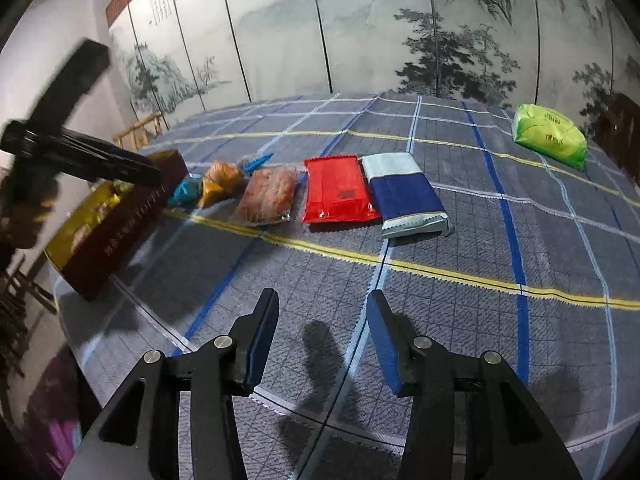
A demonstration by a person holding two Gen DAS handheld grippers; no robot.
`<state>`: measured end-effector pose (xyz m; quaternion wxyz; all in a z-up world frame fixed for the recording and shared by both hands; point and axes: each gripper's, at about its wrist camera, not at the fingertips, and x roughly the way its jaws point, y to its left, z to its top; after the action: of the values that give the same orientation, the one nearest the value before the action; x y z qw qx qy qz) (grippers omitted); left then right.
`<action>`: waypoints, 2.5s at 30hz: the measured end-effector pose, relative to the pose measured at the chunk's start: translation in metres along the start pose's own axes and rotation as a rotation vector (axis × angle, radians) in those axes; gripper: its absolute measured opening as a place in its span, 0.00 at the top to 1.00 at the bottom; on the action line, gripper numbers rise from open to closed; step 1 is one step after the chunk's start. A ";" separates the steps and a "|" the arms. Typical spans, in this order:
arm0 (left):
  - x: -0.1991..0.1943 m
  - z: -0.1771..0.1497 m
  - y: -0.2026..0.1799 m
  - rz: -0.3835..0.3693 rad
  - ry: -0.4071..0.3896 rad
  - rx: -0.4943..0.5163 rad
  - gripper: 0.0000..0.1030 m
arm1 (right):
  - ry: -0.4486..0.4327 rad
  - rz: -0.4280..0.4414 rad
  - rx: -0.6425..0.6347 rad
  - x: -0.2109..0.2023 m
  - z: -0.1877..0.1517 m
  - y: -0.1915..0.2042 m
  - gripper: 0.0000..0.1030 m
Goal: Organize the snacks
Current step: 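Grasp the blue candy bag with the left gripper, then grasp the blue-white pack with the right gripper while the left gripper holds the blue bag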
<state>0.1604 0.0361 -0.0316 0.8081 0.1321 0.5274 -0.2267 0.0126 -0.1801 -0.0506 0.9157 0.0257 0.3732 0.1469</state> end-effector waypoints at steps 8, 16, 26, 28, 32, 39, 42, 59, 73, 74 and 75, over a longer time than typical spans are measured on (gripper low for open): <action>0.039 0.011 0.021 0.009 0.086 0.005 0.58 | -0.011 0.044 0.036 -0.002 0.000 -0.006 0.52; 0.049 0.022 0.020 0.000 0.089 0.041 0.60 | -0.006 0.058 0.063 -0.001 0.001 -0.011 0.51; 0.035 0.006 0.009 0.023 0.058 -0.056 0.78 | -0.013 0.069 0.100 -0.001 0.002 -0.018 0.48; 0.012 -0.011 -0.002 0.004 0.005 -0.136 0.78 | -0.016 0.071 0.106 -0.001 0.002 -0.019 0.47; -0.025 -0.050 -0.040 -0.079 -0.066 -0.195 0.78 | -0.014 0.077 0.129 -0.001 0.003 -0.024 0.46; -0.053 -0.089 -0.090 -0.147 -0.098 -0.184 0.78 | -0.003 0.065 0.099 -0.001 0.002 -0.018 0.44; -0.067 -0.096 -0.096 -0.154 -0.127 -0.182 0.78 | -0.002 0.055 0.077 -0.001 0.000 -0.014 0.43; -0.102 -0.111 -0.086 -0.141 -0.193 -0.215 0.78 | 0.032 -0.026 0.096 0.042 0.063 -0.053 0.42; -0.095 -0.105 -0.081 -0.150 -0.178 -0.231 0.77 | 0.170 -0.043 0.019 0.107 0.103 -0.070 0.44; -0.096 -0.105 -0.080 -0.152 -0.178 -0.234 0.77 | 0.170 -0.056 0.000 0.108 0.103 -0.067 0.46; -0.096 -0.105 -0.080 -0.152 -0.180 -0.234 0.77 | 0.174 -0.071 -0.028 0.108 0.101 -0.064 0.47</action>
<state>0.0035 0.0363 0.0151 0.8425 -0.0238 0.4842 -0.2350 0.1715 -0.2037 -0.0610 0.8846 -0.0133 0.4501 0.1214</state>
